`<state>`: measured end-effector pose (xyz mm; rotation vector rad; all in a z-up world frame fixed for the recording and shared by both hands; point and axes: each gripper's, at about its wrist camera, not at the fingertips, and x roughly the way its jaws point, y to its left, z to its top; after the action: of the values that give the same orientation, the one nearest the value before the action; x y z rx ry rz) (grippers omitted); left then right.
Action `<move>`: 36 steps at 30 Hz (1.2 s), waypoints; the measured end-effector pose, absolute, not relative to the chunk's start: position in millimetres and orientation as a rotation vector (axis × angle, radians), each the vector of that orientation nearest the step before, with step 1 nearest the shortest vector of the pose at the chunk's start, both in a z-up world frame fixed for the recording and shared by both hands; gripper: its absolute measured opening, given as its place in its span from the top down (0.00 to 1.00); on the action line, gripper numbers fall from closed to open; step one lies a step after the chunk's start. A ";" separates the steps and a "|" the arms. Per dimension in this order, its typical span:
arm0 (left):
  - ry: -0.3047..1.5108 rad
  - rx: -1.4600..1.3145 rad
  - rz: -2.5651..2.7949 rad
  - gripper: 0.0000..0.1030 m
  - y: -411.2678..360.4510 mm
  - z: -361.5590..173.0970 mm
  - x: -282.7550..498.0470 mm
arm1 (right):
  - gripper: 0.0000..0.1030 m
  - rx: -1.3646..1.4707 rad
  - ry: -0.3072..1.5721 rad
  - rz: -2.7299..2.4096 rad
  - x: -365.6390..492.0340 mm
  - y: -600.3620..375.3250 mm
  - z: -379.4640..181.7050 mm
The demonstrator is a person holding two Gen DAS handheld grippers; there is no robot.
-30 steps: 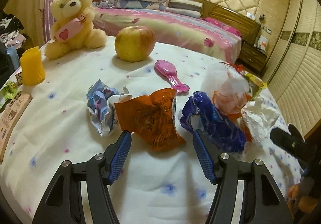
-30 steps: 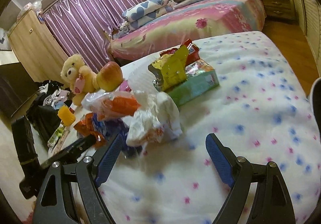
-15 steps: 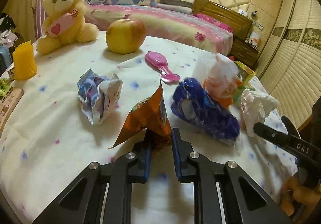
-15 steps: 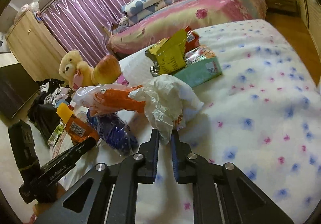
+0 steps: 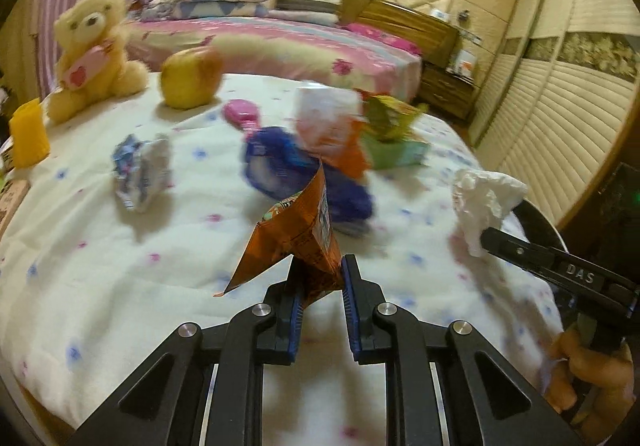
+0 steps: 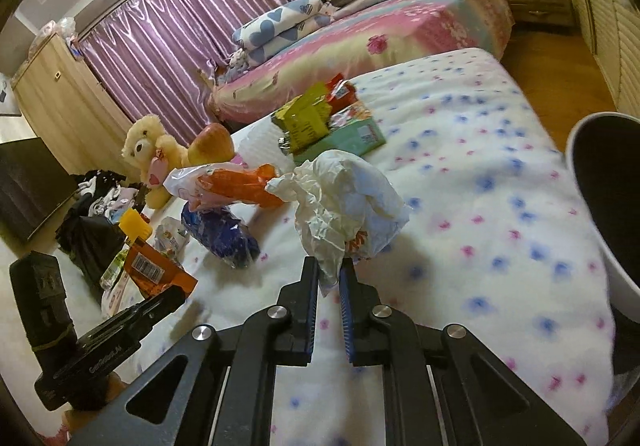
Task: Collect trash
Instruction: 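Carry both items over the bin and open both grippers to release them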
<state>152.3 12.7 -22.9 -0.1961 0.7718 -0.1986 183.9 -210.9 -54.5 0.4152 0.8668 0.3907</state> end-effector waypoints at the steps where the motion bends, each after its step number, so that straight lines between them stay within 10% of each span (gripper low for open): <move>1: 0.772 -0.190 -0.211 0.84 7.7 -21.9 151.0 | 0.90 0.416 0.863 0.385 181.0 -214.3 -53.7; 36: 0.782 -0.042 -0.507 0.84 -142.9 -22.0 201.3 | 0.90 0.510 0.788 0.077 132.0 -365.5 -50.8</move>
<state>201.3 -142.9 -22.0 -0.0425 0.7822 -0.5067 132.0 -365.5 -50.8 0.5101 0.7884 0.0766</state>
